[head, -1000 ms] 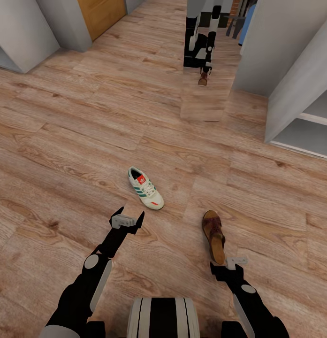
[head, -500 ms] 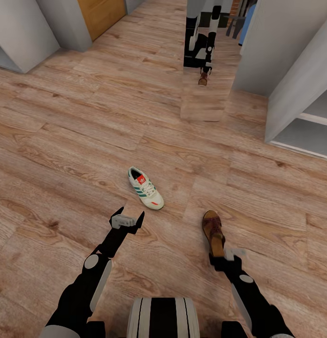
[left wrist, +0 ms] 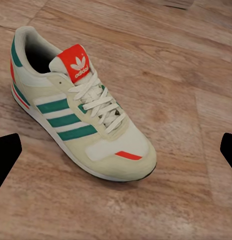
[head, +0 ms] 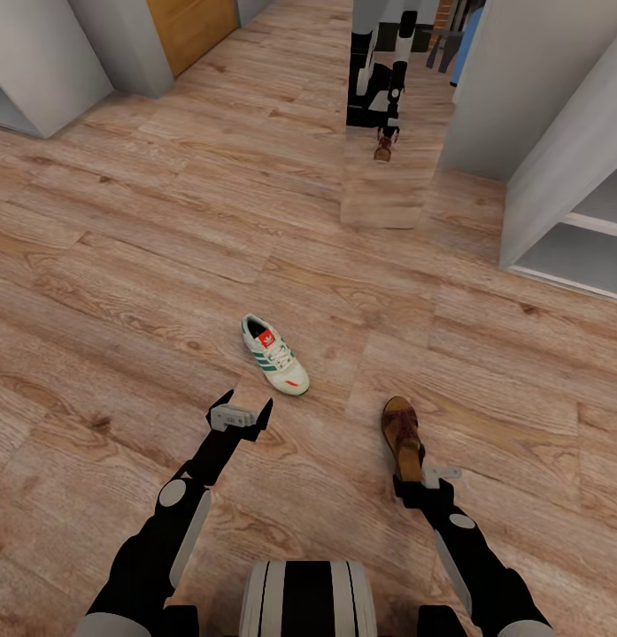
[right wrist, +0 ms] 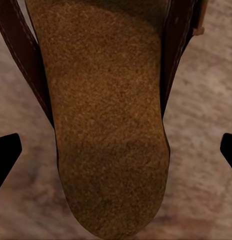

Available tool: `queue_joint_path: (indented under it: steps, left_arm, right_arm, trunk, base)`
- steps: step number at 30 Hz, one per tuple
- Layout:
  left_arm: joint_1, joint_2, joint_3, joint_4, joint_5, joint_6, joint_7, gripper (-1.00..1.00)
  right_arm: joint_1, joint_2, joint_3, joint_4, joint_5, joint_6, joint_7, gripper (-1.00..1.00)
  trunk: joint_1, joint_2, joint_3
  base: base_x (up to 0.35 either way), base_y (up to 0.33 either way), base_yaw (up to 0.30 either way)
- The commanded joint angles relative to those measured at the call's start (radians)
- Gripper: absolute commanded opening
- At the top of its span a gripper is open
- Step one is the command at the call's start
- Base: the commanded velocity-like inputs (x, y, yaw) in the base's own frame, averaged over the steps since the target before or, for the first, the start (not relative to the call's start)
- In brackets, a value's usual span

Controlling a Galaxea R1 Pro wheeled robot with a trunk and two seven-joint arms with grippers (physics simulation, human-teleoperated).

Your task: Pick up the two gym shoes and the two sandals from the corridor floor and place them onto the hallstand (shoe rack) in the corridor, making sure they are on the rack and not on the floor. Arrange them so the two gym shoes are next to each other and the two sandals are next to each other.

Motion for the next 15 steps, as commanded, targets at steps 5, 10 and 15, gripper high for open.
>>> queue_joint_path:
  steps: [5, 10, 15]
  left_arm:
    - [0.000, 0.000, 0.001, 0.000, 0.004, -0.002, -0.005, 1.00]
    - [0.000, 0.000, 0.001, -0.001, 0.004, -0.001, -0.006, 1.00]
    - [0.000, 0.000, 0.001, -0.001, 0.004, 0.000, -0.006, 1.00]
  right_arm:
    - [-0.002, 0.001, 0.001, 0.001, 0.001, 0.006, -0.001, 1.00]
    - [-0.002, 0.002, 0.001, 0.016, 0.001, 0.000, -0.001, 1.00]
    - [-0.002, 0.003, 0.001, 0.038, 0.001, -0.018, -0.001, 1.00]
  trunk:
    - [0.000, 0.000, 0.000]
    - [0.000, 0.000, 0.000]
    - [0.000, 0.000, 0.000]
  base:
    - [0.000, 0.000, 0.000]
    - [0.000, 0.000, 0.000]
    - [0.000, 0.000, 0.000]
